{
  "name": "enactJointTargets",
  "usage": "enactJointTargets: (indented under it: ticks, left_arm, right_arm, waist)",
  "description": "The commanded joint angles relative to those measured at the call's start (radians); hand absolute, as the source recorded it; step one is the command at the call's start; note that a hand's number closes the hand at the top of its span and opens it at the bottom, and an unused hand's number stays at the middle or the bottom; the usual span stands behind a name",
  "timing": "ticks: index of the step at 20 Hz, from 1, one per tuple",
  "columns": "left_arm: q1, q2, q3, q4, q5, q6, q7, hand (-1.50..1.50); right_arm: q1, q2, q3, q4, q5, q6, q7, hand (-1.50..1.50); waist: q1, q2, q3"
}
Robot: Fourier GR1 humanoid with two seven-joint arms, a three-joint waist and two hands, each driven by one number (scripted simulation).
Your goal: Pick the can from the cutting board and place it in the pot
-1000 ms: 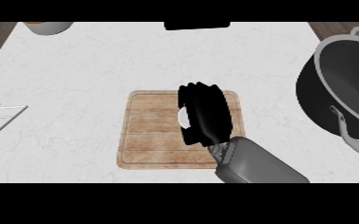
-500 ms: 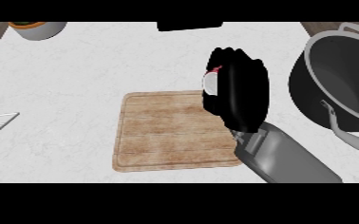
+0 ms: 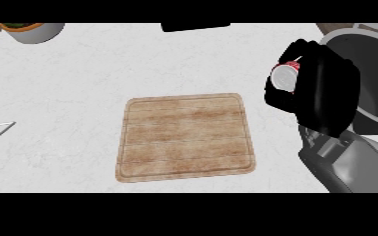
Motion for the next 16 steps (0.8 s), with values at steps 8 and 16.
enactJointTargets:
  ticks: [8, 16]
  left_arm:
    - [-0.058, -0.174, -0.148, 0.031, 0.047, 0.055, 0.182, 0.00]
    - [-0.099, -0.172, -0.176, 0.040, 0.039, 0.066, 0.189, 0.00]
  right_arm:
    - [0.177, -0.203, -0.251, -0.047, -0.187, -0.049, -0.124, 1.50]
    - [0.294, -0.273, -0.357, 0.056, -0.308, -0.144, -0.326, 1.50]
  waist:
    - [-0.007, 0.033, 0.024]
    - [0.017, 0.045, 0.025]
